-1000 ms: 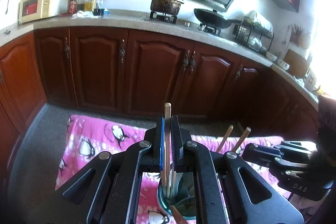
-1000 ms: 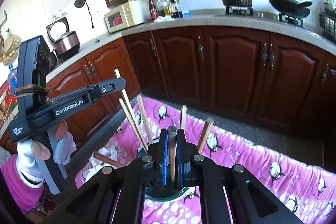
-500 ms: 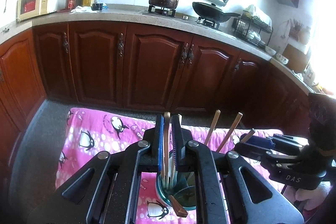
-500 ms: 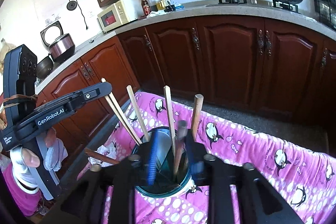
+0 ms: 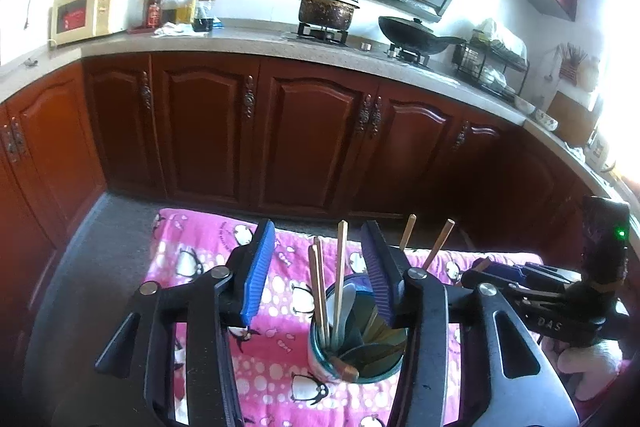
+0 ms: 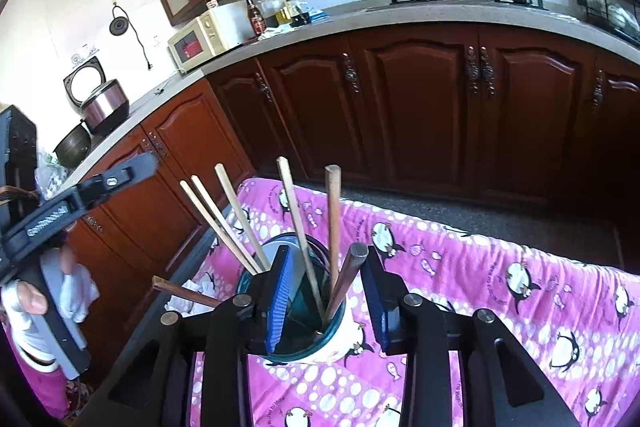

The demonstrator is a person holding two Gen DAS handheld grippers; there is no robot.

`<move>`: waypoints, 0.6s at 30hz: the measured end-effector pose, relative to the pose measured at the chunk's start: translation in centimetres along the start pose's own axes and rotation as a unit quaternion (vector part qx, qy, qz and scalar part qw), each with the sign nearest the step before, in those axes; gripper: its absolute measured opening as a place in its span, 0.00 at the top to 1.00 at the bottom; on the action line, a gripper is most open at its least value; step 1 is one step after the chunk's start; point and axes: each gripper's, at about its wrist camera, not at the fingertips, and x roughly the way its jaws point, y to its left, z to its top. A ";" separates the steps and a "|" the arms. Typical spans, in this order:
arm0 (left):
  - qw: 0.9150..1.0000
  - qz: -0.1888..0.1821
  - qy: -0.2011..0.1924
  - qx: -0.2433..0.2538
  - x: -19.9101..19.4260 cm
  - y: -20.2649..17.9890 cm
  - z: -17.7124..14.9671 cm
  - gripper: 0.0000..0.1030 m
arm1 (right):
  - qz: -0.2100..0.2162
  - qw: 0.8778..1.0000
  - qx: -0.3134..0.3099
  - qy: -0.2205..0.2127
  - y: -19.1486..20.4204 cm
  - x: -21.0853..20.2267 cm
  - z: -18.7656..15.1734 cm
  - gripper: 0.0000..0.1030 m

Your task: Organize utensils

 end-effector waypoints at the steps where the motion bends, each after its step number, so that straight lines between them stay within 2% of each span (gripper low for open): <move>1: 1.000 0.002 -0.001 0.000 -0.5 0.0 -0.1 0.55 | -0.002 1.000 0.002 0.000 -0.1 -0.1 0.0 0.68; 11: 0.998 0.054 -0.008 0.012 -4.1 -0.7 -2.5 0.52 | -0.006 1.000 0.014 -0.024 0.6 -3.8 -1.7 0.65; 18: 0.998 0.067 0.006 0.010 -5.4 -2.4 -5.3 0.52 | -0.017 0.999 0.015 -0.027 2.6 -4.8 -4.5 0.64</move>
